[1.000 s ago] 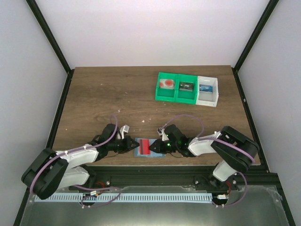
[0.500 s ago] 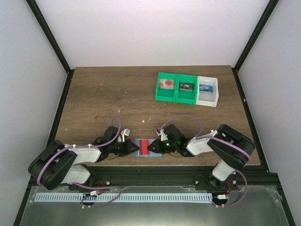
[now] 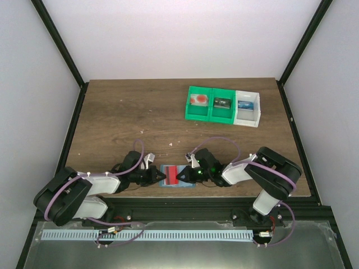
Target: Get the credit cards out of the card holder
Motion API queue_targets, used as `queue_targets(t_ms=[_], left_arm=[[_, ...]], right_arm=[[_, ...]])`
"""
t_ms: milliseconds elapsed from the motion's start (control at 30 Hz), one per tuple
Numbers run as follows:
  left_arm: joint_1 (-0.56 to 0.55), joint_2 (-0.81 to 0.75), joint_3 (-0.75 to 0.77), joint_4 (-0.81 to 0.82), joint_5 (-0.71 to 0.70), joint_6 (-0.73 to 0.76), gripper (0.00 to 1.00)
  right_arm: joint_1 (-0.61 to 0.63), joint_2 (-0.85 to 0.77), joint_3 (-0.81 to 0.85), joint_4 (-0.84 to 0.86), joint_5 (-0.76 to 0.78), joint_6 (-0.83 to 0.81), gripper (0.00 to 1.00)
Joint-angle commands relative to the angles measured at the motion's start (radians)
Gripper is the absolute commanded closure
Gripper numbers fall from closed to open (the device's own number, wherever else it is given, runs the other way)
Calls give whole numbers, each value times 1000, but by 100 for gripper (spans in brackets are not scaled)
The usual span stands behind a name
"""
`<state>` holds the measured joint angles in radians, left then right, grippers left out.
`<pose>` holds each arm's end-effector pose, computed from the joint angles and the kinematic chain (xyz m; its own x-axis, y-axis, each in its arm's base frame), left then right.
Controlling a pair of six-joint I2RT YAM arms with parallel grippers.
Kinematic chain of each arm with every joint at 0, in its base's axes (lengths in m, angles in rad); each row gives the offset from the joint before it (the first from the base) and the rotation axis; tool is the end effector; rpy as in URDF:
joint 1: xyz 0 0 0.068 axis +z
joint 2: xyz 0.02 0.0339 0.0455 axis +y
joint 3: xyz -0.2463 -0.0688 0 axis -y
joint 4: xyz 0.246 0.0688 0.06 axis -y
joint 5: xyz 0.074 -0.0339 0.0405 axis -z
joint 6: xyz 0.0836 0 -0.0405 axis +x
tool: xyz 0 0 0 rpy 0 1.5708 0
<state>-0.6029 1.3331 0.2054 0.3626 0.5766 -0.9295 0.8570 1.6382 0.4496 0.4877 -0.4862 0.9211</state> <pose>0.1600 -0.1655 0.0566 -0.9818 -0.1397 -0.1289 0.0210 0.5944 -0.8039 0.1650 0.2501 0.0580 -0.9737 -0.0489 -0.2224 -0.2095 0.5750 0.7909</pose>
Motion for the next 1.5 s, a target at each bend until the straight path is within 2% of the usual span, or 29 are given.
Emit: queue_targets(t_ms=[0,533,667,767,967,1100,1333,1467], left_arm=[[-3,39,-24,-40,-46,29,99],[-3,56,-16,-46,-47,35,99],[-3,47,-17,-34,-31,16,97],[-3,31,-7,-23,3,-6,95],[-2,-66,76,-127,-21,28,79],[-3,-112,184,-236,-60,91,72],[2,-132,413,-445,-36,90,65],[20,-184,481,-502,-5,22,44]], right_arm=[[-10,-17,-18,7,3,-9,100],[-36,-145,-91,-85,43,-36,100],[-38,-172,-83,-150,97,-66,100],[-39,-196,-39,-265,143,-125,100],[-39,-354,7,-446,250,-179,99],[-39,-449,52,-520,271,-226,99],[-39,-559,130,-471,466,-494,99],[-35,-608,90,-304,497,-700,100]])
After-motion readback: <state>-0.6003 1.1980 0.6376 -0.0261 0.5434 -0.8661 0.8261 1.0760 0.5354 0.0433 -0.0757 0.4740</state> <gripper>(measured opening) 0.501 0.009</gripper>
